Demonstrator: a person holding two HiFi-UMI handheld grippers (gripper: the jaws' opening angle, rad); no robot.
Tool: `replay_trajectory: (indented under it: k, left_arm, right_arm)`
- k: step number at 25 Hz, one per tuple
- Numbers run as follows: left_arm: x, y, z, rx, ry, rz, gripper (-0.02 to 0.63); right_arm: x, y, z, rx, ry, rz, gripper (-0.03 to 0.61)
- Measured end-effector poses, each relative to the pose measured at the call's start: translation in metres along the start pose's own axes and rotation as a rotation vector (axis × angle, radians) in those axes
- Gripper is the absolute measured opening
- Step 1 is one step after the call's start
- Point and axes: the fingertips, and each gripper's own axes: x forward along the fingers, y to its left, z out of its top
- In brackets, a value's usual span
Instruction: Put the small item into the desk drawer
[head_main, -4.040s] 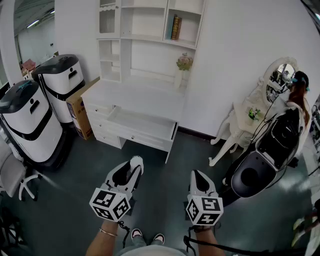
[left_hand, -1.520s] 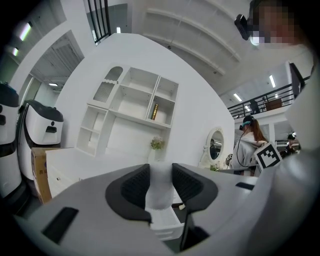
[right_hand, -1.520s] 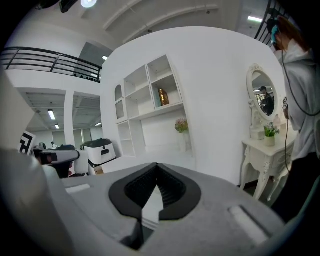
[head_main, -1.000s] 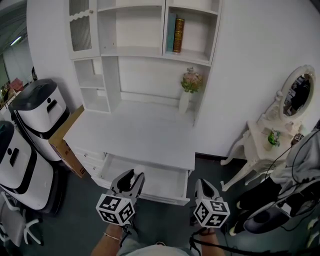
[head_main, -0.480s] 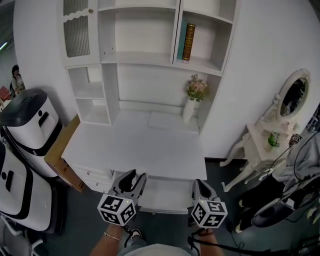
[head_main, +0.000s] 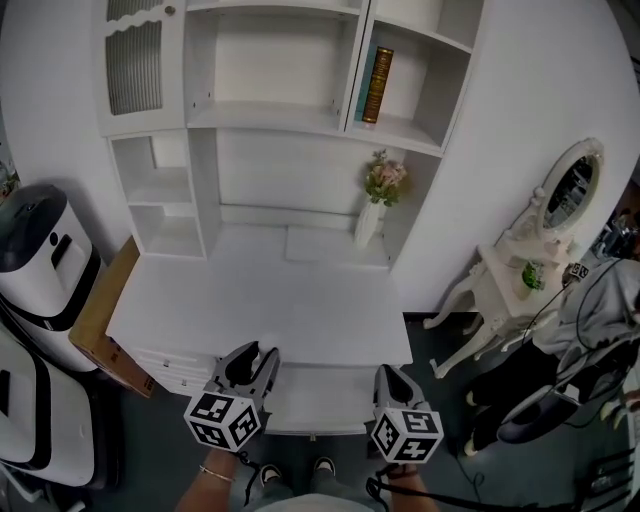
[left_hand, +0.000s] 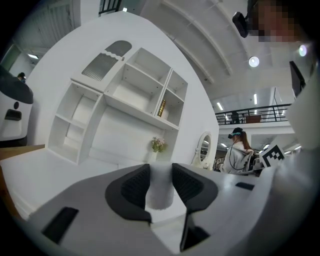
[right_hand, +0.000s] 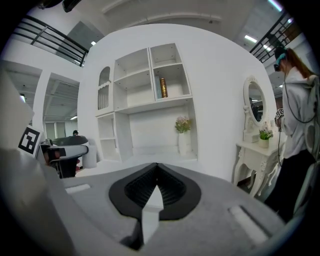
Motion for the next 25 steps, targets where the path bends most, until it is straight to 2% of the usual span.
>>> replay_trajectory:
  k: [13,19,25]
  left_arm:
    - [0.022,-0.003,-0.011,-0.004,0.023,0.004,0.140]
    - [0.042,-0.017,-0.020,-0.005,0.057,-0.050,0.140]
    - [0.068,-0.048,-0.031,0.000,0.094,-0.153,0.140]
  right_arm:
    - [0.018,-0.019,0.000,-0.011,0.021,0.006,0.005]
    - [0.009,-0.048,0.004,0.010,0.012,-0.067,0.005]
    - [-0.015,-0.085,0.001,0.041,0.003,-0.179,0.005]
